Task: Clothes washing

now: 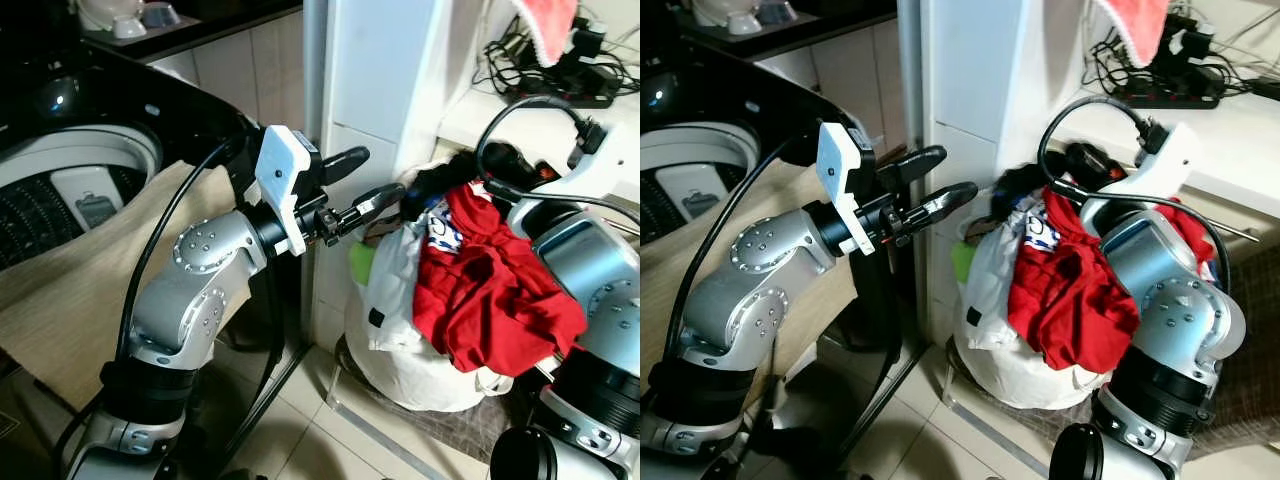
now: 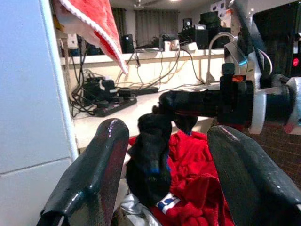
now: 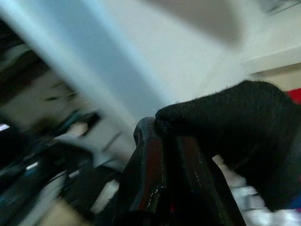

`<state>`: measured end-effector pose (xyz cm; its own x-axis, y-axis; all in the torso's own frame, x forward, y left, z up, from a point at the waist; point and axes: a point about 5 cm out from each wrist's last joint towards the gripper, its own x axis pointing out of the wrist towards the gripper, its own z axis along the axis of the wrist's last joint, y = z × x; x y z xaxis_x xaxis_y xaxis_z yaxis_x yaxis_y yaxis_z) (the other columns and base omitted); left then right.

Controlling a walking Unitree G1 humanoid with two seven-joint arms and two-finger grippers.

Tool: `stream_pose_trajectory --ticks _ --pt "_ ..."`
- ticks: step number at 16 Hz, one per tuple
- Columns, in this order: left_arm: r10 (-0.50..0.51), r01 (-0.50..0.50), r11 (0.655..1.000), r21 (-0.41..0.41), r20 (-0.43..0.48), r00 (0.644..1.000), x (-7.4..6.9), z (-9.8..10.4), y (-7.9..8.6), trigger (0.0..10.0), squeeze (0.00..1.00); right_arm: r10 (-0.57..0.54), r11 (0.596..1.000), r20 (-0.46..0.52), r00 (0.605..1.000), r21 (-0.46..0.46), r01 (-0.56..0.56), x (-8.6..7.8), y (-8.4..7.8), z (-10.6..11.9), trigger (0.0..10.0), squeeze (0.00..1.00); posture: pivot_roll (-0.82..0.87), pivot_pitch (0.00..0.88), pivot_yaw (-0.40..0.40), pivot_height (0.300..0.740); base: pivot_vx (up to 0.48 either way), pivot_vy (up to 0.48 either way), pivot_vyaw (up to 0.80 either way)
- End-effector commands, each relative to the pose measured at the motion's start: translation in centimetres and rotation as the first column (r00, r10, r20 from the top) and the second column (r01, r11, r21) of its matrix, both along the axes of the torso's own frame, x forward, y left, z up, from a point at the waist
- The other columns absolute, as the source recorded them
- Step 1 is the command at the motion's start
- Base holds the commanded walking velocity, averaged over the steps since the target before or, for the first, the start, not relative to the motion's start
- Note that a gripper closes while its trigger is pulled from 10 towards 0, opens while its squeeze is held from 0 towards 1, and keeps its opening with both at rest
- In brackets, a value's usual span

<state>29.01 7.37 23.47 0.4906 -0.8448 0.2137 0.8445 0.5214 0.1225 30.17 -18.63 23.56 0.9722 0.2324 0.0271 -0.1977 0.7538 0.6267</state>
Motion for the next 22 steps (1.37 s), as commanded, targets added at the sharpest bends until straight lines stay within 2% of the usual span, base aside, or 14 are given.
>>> stream_pose_trajectory --ticks 1,5,8,9,13,17,18,19,22 --pt "-0.031 0.031 0.999 0.013 0.062 0.998 -0.3 0.8 -0.8 10.0 1.00 0.083 0.996 0.039 0.996 0.031 -0.085 -0.3 0.9 0.8 0.0 0.00 -0.15 0.000 -0.025 0.740 0.000 0.000 0.00" --pt "-0.058 0.051 0.997 0.066 0.105 0.993 -0.7 0.5 -1.9 10.0 1.00 0.207 0.969 0.066 0.976 0.124 -0.214 -0.1 2.5 1.7 0.0 0.00 -0.14 0.000 -0.031 0.740 0.000 0.000 0.00" --pt "0.019 -0.045 0.988 0.147 0.178 0.984 0.0 -0.1 -2.0 10.0 1.00 0.303 0.930 0.103 0.948 0.185 -0.317 -0.3 3.8 2.3 0.0 0.00 -0.13 0.000 -0.043 0.740 0.000 0.000 0.00" --pt "0.070 -0.105 0.981 0.162 0.206 0.976 0.5 -0.2 -1.9 10.0 0.00 0.329 0.922 0.106 0.938 0.180 -0.344 -0.4 4.2 2.4 0.0 0.00 -0.13 0.000 -0.042 0.740 0.000 0.000 0.00" --pt "0.169 -0.211 0.963 0.166 0.234 0.957 1.6 -0.1 -1.7 10.0 0.00 0.353 0.915 0.097 0.931 0.173 -0.365 -0.7 4.7 2.4 0.0 0.00 -0.13 0.000 -0.037 0.740 0.000 0.000 0.00" --pt "0.179 -0.223 0.958 0.180 0.234 0.956 1.8 -0.5 -1.4 10.0 0.00 0.353 0.914 0.098 0.930 0.174 -0.365 -0.8 4.7 2.4 0.0 0.00 -0.13 0.000 -0.034 0.740 0.000 0.000 0.00" --pt "0.182 -0.224 0.959 0.175 0.229 0.956 1.9 -0.5 -1.4 4.4 0.00 0.353 0.914 0.098 0.930 0.174 -0.365 -0.8 4.7 2.4 0.0 0.00 -0.13 0.000 -0.034 0.740 0.000 0.000 0.00" --pt "0.183 -0.223 0.960 0.171 0.225 0.957 1.9 -0.5 -1.3 0.0 0.00 0.352 0.915 0.097 0.931 0.175 -0.364 -0.8 4.7 2.4 0.0 0.00 -0.13 0.000 -0.034 0.740 0.000 0.000 0.00" --pt "0.182 -0.222 0.960 0.169 0.224 0.957 1.9 -0.5 -1.3 0.0 0.00 0.357 0.912 0.098 0.929 0.178 -0.369 -0.8 4.8 2.5 0.0 0.00 -0.13 0.000 -0.034 0.740 0.000 0.000 0.00"
